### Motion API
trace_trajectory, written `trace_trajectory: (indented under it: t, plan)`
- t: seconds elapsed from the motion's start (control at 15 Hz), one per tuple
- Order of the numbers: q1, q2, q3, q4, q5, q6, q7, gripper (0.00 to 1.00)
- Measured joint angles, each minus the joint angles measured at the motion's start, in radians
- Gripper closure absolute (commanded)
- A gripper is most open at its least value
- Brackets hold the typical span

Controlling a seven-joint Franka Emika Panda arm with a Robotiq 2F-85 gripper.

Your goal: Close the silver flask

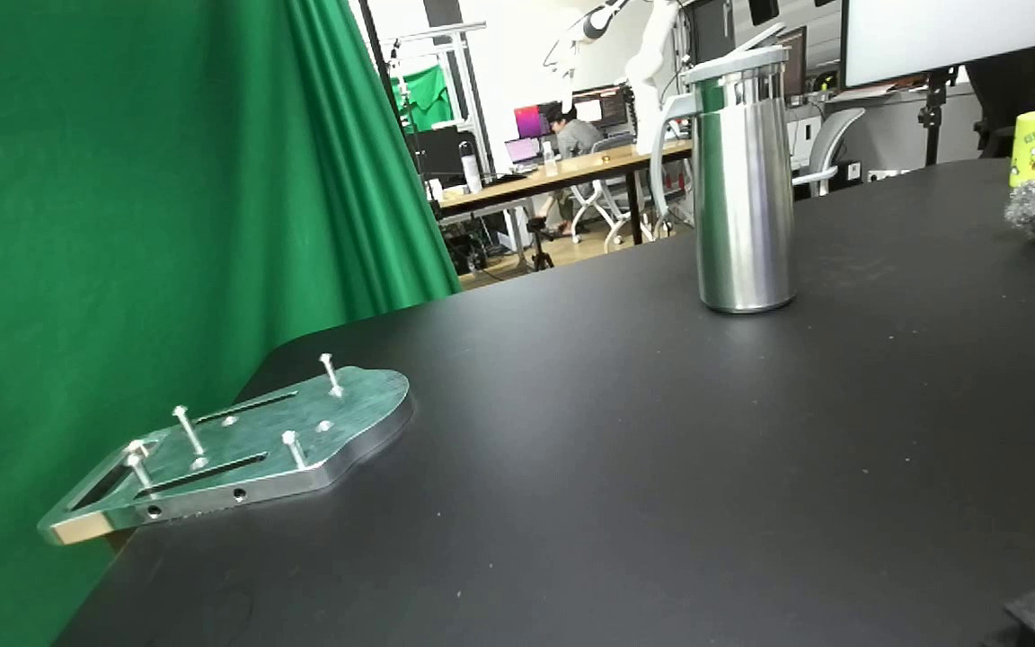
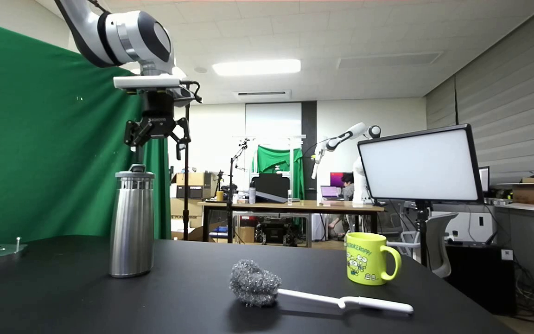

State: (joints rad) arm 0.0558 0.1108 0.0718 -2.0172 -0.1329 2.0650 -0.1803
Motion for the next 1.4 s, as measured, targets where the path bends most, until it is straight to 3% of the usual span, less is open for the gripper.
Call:
trace_trajectory:
  t: [1.4]
  plan:
    - [-0.001, 0.007, -0.003, -0.001, -0.007, -0.041, 0.000, 0.00]
